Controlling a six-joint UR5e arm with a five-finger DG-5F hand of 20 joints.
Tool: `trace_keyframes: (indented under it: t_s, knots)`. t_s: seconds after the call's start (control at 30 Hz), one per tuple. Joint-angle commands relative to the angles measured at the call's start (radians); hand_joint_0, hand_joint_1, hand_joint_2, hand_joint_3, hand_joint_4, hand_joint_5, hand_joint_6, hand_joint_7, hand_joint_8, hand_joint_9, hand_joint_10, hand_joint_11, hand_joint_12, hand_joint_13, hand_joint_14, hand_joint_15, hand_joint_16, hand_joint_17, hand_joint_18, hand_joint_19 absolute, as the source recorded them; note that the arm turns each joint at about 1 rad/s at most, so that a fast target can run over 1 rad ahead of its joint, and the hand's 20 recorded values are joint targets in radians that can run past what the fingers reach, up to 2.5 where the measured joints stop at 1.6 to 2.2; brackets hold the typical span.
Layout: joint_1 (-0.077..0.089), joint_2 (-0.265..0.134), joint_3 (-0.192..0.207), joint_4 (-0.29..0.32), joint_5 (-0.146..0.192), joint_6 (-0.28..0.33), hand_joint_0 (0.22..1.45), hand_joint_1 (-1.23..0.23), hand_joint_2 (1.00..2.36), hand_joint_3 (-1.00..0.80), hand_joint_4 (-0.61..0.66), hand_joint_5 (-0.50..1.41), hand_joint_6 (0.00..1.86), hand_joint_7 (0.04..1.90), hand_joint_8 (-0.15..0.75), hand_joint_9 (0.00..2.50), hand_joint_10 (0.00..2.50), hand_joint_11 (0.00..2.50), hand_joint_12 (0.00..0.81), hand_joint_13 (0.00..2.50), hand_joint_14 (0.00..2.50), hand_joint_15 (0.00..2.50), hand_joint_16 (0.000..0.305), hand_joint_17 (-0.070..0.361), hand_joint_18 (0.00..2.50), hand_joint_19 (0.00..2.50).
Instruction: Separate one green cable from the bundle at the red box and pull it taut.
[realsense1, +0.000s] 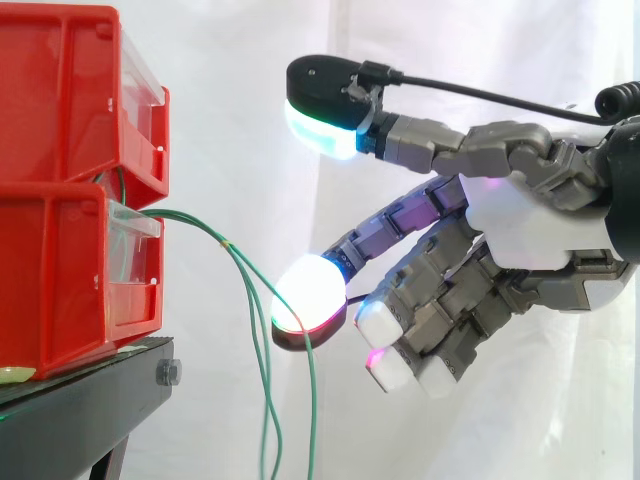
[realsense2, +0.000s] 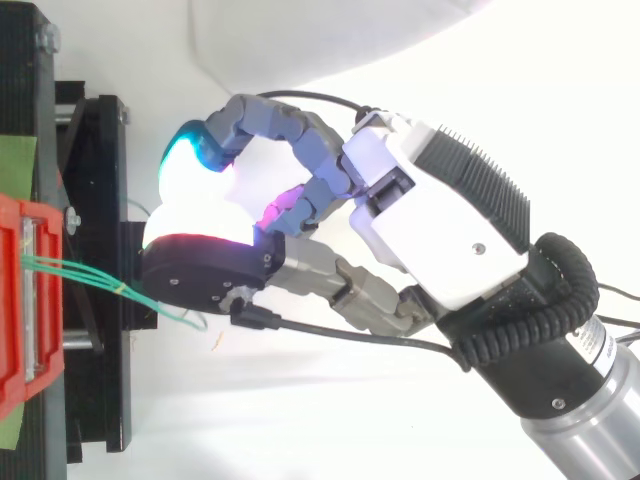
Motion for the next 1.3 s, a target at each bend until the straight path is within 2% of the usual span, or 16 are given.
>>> trace_keyframes:
  t_s: [0.0, 0.07, 0.13, 0.2, 0.27, 0.3, 0.47, 0.5, 0.57, 0.67, 0.9, 0.93, 1.0, 1.03, 1.1, 1.27]
  knots:
    - [-0.005, 0.0, 0.0, 0.002, -0.002, 0.083, 0.37, -0.24, 1.0, -0.5, 0.35, 0.04, 0.51, 0.96, 0.313, 1.59, 0.01, 0.25, 0.473, 1.3, 0.02, 0.54, 0.103, 0.231, 1.27, 0.45]
    - [-0.008, 0.0, 0.0, 0.023, -0.002, 0.121, 0.37, -0.25, 1.0, -0.5, 0.36, 0.04, 0.51, 0.97, 0.31, 1.59, 0.01, 0.25, 0.473, 1.3, 0.02, 0.54, 0.103, 0.231, 1.27, 0.45]
    - [-0.008, 0.0, 0.0, 0.054, 0.0, 0.127, 0.37, -0.25, 1.0, -0.5, 0.36, 0.04, 0.51, 0.97, 0.31, 1.59, 0.01, 0.25, 0.473, 1.3, 0.02, 0.54, 0.103, 0.231, 1.27, 0.45]
    - [-0.003, -0.003, -0.006, 0.132, 0.001, 0.092, 0.37, -0.25, 1.0, -0.5, 0.35, 0.04, 0.51, 0.97, 0.31, 1.59, 0.01, 0.25, 0.473, 1.3, 0.02, 0.54, 0.103, 0.231, 1.26, 0.45]
    - [-0.002, -0.003, -0.023, 0.172, 0.003, 0.069, 0.37, -0.25, 1.0, -0.5, 0.36, 0.04, 0.51, 0.97, 0.306, 1.59, 0.01, 0.25, 0.471, 1.3, 0.02, 0.54, 0.103, 0.231, 1.27, 0.45]
    - [0.0, -0.003, -0.075, 0.269, 0.001, 0.05, 0.37, -0.25, 1.0, -0.5, 0.36, 0.04, 0.51, 0.97, 0.31, 1.59, 0.01, 0.25, 0.475, 1.3, 0.02, 0.54, 0.103, 0.231, 1.26, 0.44]
    - [0.002, -0.003, -0.166, 0.459, 0.001, 0.095, 0.37, -0.25, 1.0, -0.5, 0.35, 0.04, 0.51, 0.97, 0.308, 1.58, 0.01, 0.24, 0.474, 1.29, 0.02, 0.54, 0.103, 0.231, 1.26, 0.45]
    - [0.002, -0.003, -0.173, 0.473, 0.001, 0.096, 0.37, -0.25, 1.0, -0.5, 0.36, 0.04, 0.51, 0.97, 0.308, 1.58, 0.01, 0.24, 0.474, 1.29, 0.02, 0.54, 0.103, 0.231, 1.26, 0.45]
    - [0.002, -0.003, -0.184, 0.482, -0.002, 0.1, 0.37, -0.25, 1.0, -0.5, 0.35, 0.04, 0.51, 0.97, 0.311, 1.58, 0.01, 0.24, 0.471, 1.29, 0.02, 0.54, 0.103, 0.231, 1.27, 0.46]
    - [0.002, -0.003, -0.184, 0.461, -0.019, 0.101, 0.37, -0.25, 1.0, -0.5, 0.34, 0.04, 0.51, 0.98, 0.309, 1.58, 0.01, 0.24, 0.477, 1.29, 0.02, 0.53, 0.103, 0.232, 1.28, 0.45]
    - [0.002, -0.003, -0.186, 0.461, -0.023, 0.133, 0.37, -0.25, 1.0, -0.5, 0.3, 0.04, 0.51, 0.99, 0.317, 1.57, 0.01, 0.24, 0.479, 1.29, 0.02, 0.55, 0.105, 0.236, 1.34, 0.45]
    - [0.002, -0.003, -0.184, 0.462, -0.023, 0.139, 0.37, -0.25, 1.0, -0.5, 0.3, 0.04, 0.51, 1.0, 0.318, 1.56, 0.01, 0.24, 0.477, 1.29, 0.02, 0.54, 0.105, 0.236, 1.34, 0.44]
    - [0.002, -0.003, -0.184, 0.477, -0.023, 0.193, 0.37, -0.25, 1.0, -0.5, 0.31, 0.04, 0.51, 1.0, 0.318, 1.56, 0.01, 0.24, 0.479, 1.3, 0.02, 0.55, 0.105, 0.236, 1.35, 0.45]
    - [0.002, -0.003, -0.184, 0.477, -0.023, 0.193, 0.37, -0.25, 1.0, -0.5, 0.31, 0.04, 0.51, 1.0, 0.318, 1.56, 0.01, 0.24, 0.476, 1.3, 0.02, 0.55, 0.105, 0.236, 1.36, 0.45]
    - [0.002, -0.003, -0.184, 0.477, -0.023, 0.222, 0.37, -0.25, 1.0, -0.5, 0.3, 0.04, 0.51, 1.01, 0.325, 1.61, 0.01, 0.31, 0.48, 1.32, 0.02, 0.58, 0.105, 0.237, 1.39, 0.45]
    - [0.006, -0.003, -0.186, 0.476, -0.023, 0.231, 0.37, -0.25, 1.0, -0.5, 0.29, 0.04, 0.51, 1.03, 0.328, 1.73, 0.02, 0.53, 0.493, 1.46, 0.02, 0.71, 0.108, 0.243, 1.55, 0.46]
